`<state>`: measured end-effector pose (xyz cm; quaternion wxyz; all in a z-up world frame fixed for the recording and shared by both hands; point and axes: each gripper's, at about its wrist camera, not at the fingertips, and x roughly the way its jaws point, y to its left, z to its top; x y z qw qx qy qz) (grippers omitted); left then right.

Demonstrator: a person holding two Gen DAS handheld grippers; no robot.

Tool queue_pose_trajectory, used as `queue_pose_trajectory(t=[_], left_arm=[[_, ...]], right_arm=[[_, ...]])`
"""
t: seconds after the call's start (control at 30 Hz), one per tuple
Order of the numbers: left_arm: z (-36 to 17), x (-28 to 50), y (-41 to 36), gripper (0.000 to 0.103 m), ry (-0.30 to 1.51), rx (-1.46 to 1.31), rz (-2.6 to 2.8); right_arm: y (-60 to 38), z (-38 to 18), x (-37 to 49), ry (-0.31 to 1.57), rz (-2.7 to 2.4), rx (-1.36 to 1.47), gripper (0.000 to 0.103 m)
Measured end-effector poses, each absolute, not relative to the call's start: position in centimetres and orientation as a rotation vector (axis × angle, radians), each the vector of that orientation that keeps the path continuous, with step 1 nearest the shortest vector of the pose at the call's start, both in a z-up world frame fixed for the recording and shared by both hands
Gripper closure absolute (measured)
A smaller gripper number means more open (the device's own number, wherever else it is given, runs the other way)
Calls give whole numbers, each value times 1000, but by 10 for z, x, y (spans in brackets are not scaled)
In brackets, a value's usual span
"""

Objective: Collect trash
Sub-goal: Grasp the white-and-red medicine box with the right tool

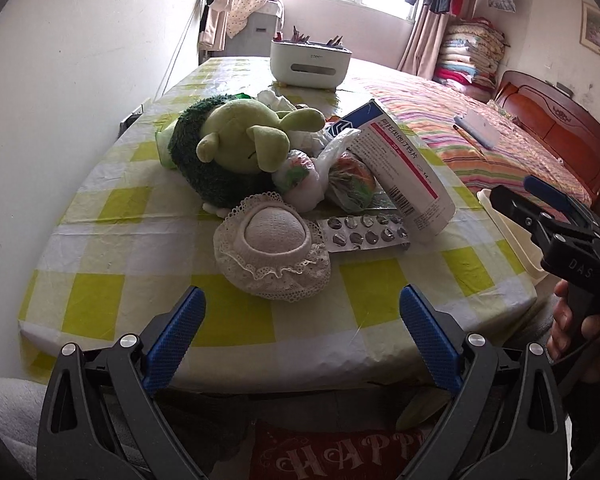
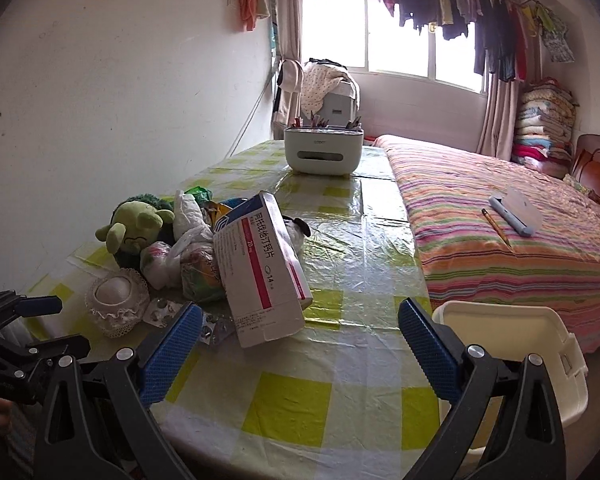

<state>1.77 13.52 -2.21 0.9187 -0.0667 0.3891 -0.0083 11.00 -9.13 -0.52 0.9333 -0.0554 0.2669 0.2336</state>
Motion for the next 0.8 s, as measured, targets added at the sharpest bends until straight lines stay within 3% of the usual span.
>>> queue_pose_trajectory(t=[0.43, 0.47, 0.5, 0.6, 0.8], left_arm=[[-24, 43, 144, 7, 890, -104, -14], [-24, 45, 143, 7, 896, -100, -19], [-24, 47, 143, 7, 899, -99, -21], [-26, 51, 142, 7, 910, -105, -33], [-31, 60, 149, 7, 937, -145, -24]], right_arm=[[-9, -34, 189, 707, 538, -424, 8], [-8, -36, 191, 713, 541, -437, 17], [-7, -37, 193, 721, 554, -443, 34], [-11, -35, 190, 705, 554, -449, 39], [-44, -20, 176, 610, 554, -321, 40]])
